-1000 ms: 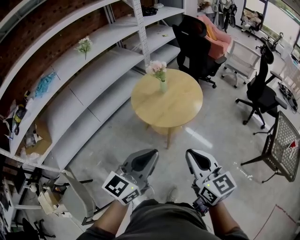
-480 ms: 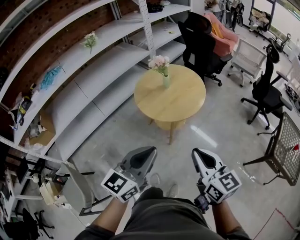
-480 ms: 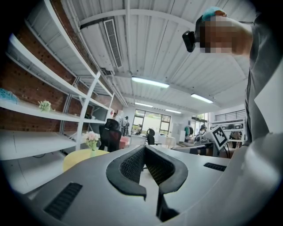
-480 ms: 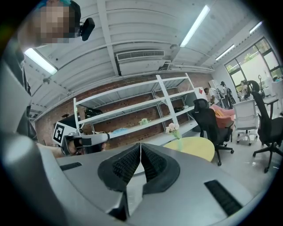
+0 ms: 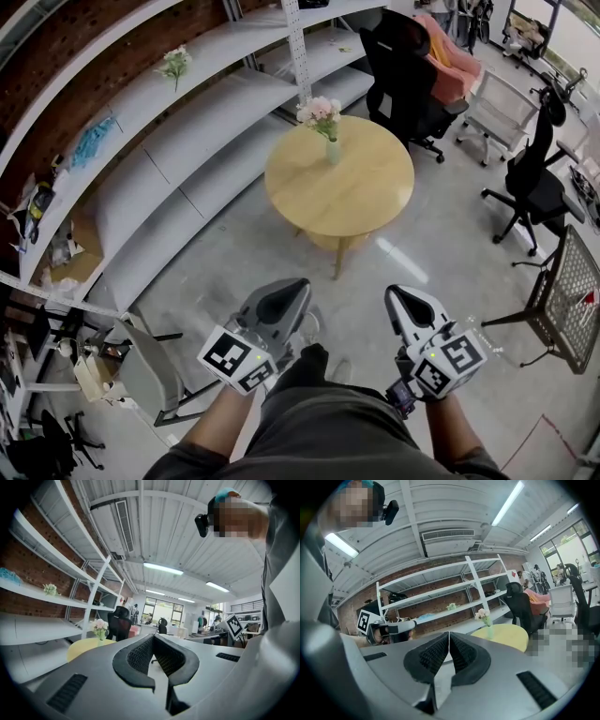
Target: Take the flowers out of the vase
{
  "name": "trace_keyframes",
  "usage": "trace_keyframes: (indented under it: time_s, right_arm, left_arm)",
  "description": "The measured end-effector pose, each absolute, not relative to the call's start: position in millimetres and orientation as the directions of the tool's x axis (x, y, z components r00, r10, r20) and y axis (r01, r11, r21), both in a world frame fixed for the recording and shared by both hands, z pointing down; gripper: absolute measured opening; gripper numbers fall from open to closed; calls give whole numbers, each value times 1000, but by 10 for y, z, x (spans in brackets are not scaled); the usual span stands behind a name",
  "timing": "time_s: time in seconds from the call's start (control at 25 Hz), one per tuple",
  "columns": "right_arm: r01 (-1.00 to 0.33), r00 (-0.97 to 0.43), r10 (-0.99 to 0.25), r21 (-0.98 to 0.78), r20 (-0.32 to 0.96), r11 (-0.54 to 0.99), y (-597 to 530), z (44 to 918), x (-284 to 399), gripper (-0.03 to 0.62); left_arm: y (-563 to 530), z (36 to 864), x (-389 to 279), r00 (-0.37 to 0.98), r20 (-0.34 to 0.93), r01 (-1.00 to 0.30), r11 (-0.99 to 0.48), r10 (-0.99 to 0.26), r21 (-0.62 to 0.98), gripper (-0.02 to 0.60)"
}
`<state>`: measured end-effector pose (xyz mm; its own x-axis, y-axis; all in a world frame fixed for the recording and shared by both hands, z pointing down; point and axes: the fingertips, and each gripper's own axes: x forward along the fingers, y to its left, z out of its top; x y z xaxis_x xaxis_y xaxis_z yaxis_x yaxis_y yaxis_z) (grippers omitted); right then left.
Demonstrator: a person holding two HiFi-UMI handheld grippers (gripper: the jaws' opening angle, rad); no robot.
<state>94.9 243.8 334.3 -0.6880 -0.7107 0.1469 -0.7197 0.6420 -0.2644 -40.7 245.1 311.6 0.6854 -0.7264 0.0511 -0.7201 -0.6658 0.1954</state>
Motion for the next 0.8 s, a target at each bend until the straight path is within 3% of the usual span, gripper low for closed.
trace_keyframes:
  time_s: [0.8]
  right_arm:
    - [-755, -653, -737, -240, 177, 611, 699, 3232, -78, 17]
  left_arm:
    - [507, 3173, -1186, 744, 29, -653, -717, -668, 244, 9]
